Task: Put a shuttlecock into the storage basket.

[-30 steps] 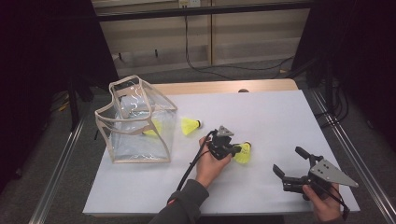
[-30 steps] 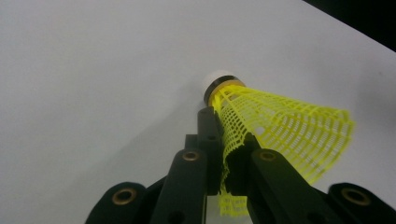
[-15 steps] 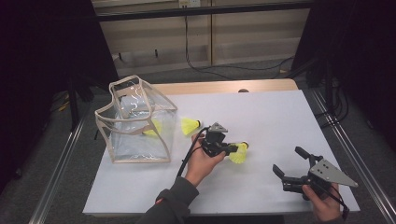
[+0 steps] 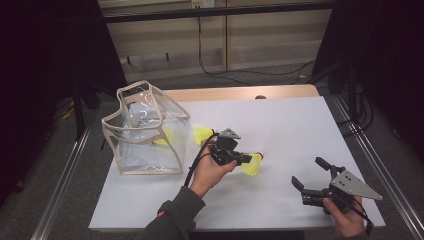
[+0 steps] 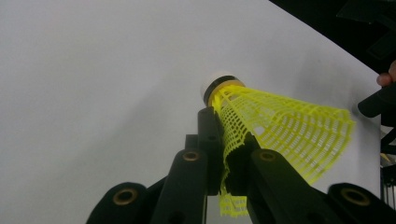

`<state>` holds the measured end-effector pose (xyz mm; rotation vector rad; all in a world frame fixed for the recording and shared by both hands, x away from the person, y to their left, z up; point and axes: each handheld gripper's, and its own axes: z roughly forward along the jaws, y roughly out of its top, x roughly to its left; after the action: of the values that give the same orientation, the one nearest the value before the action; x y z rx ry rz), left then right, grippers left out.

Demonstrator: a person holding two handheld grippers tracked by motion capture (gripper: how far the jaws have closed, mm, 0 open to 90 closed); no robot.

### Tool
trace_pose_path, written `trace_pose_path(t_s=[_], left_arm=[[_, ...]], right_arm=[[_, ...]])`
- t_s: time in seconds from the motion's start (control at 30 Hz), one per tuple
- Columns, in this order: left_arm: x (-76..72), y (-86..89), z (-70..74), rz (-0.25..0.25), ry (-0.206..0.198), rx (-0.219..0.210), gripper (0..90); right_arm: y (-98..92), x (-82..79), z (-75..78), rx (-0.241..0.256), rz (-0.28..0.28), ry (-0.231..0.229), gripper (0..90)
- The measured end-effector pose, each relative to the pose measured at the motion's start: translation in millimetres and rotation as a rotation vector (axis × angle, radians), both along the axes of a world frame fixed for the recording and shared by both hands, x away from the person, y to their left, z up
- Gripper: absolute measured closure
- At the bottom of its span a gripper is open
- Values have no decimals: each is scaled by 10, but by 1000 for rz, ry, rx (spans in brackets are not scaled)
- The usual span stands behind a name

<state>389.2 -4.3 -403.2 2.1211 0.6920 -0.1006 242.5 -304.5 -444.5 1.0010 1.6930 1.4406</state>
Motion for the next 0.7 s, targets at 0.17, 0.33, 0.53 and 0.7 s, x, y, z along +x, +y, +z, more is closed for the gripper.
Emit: trace_pose_path(t_s=[0.17,0.33,0.53,0.7], left_arm=[[-12,39,66,-7,-7,8,876],[-10,91,126,-11,-4,16,876],[-12,158,196,-15,4,23,876],[-7,207,259,-20,6,27,876]], right_arm=[[5,-1,1,-1,0,2,12],[9,-1,1,0,-1,2,12],[8,0,1,2,0,1,12],[12,3,0,3,2,0,12]])
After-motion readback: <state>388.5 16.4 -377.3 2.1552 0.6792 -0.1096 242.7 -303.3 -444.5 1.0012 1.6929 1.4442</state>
